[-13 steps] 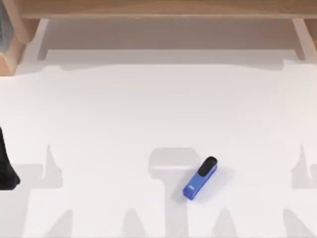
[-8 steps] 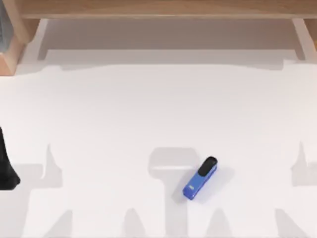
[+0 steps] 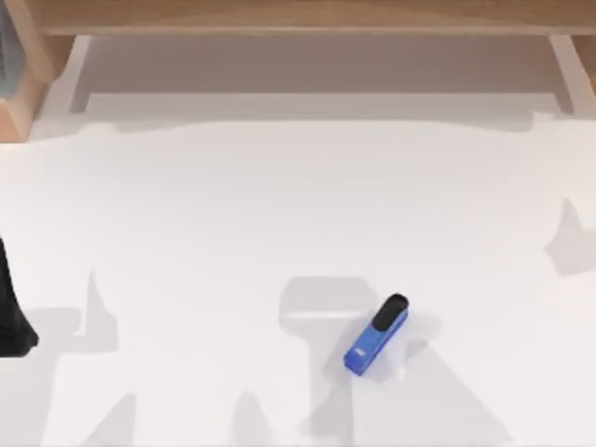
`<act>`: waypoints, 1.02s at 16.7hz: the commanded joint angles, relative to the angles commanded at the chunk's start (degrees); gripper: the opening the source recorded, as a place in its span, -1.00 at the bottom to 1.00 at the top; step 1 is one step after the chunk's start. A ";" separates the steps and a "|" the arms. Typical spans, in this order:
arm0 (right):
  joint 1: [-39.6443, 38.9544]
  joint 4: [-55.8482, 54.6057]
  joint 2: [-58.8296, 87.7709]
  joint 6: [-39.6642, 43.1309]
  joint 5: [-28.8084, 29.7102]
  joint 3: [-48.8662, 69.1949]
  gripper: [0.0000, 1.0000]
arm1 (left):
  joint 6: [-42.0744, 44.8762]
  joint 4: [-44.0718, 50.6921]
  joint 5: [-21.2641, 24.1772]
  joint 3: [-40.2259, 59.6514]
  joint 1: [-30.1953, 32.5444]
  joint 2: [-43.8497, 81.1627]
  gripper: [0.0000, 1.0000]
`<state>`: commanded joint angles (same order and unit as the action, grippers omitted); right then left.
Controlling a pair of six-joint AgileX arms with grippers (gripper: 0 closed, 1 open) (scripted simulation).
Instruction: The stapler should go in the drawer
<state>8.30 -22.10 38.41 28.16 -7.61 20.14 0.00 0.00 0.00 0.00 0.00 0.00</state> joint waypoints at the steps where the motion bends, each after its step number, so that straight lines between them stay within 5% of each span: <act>1: 1.21 -3.08 6.59 4.04 -1.09 2.80 1.00 | 0.00 0.00 0.00 0.00 0.00 0.00 1.00; 9: 10.75 -26.88 58.51 35.82 -9.88 24.34 1.00 | 0.00 0.00 0.00 0.00 0.00 0.00 1.00; 17: 17.16 -44.49 89.74 58.01 -15.81 40.44 1.00 | 0.00 0.00 0.00 0.00 0.00 0.00 1.00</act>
<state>25.46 -66.58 128.15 86.16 -23.43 60.58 0.00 0.00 0.00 0.00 0.00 0.00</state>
